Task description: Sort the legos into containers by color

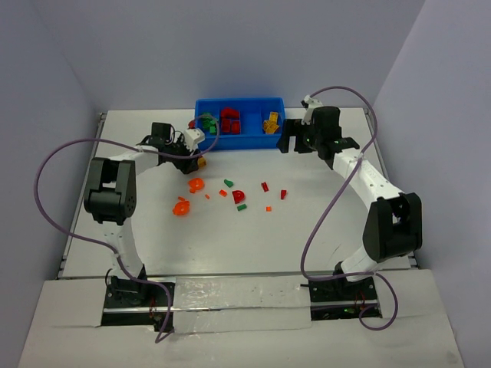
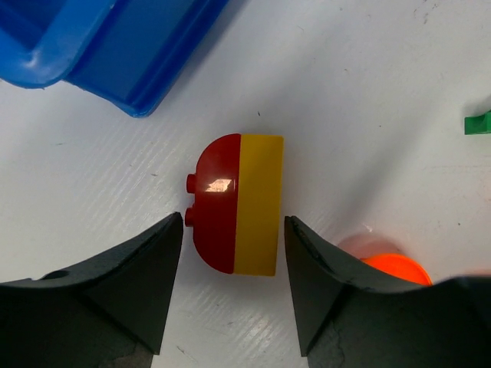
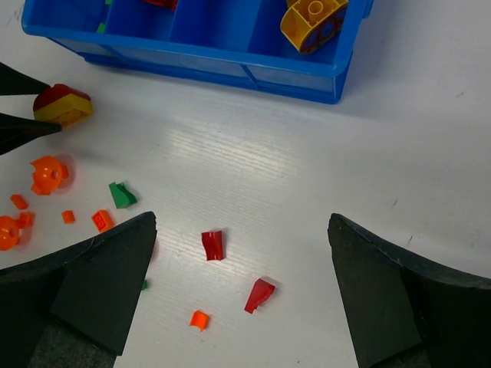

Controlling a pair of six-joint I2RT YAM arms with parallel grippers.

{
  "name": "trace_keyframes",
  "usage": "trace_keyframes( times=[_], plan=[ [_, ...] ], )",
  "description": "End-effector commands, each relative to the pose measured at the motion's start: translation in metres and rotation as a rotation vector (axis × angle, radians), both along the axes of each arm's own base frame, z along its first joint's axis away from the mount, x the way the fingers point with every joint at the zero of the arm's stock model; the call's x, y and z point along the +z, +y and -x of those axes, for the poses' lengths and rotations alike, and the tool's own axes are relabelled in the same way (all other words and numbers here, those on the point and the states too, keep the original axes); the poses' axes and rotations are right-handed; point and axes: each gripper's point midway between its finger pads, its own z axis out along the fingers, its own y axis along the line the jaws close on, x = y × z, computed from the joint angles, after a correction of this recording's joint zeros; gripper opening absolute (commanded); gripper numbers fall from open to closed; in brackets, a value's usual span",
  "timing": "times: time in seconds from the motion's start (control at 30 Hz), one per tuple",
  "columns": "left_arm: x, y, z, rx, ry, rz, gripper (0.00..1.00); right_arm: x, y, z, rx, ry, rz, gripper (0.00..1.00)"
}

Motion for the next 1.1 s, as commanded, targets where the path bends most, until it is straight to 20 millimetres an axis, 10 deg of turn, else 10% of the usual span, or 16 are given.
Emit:
trace_keyframes(
  times=[0.0,0.53,0.87,1.07],
  plan=[
    [0.011,-0.011,0.004,-0.056,-0.022,0.02,0.59,0.025,0.004,0.005,0.022,-0.063,-0.011,1.0],
    [0.028,-0.024,0.015,-0.036,-0.052,0.014,0.3,0.029,0.011,0.011,0.033,-0.055,-0.052,1.0],
    [0.17,-0.067,0.05,-0.004,-0.217,0.226,0.01,0.049,0.05,0.034,0.156,-0.006,-0.242,1.0],
    [0.199,-0.109,0.091,-0.053,-0.197,0.293,0.0,0.079,0.102,0.061,0.359,0.017,-0.405,1.0]
  ],
)
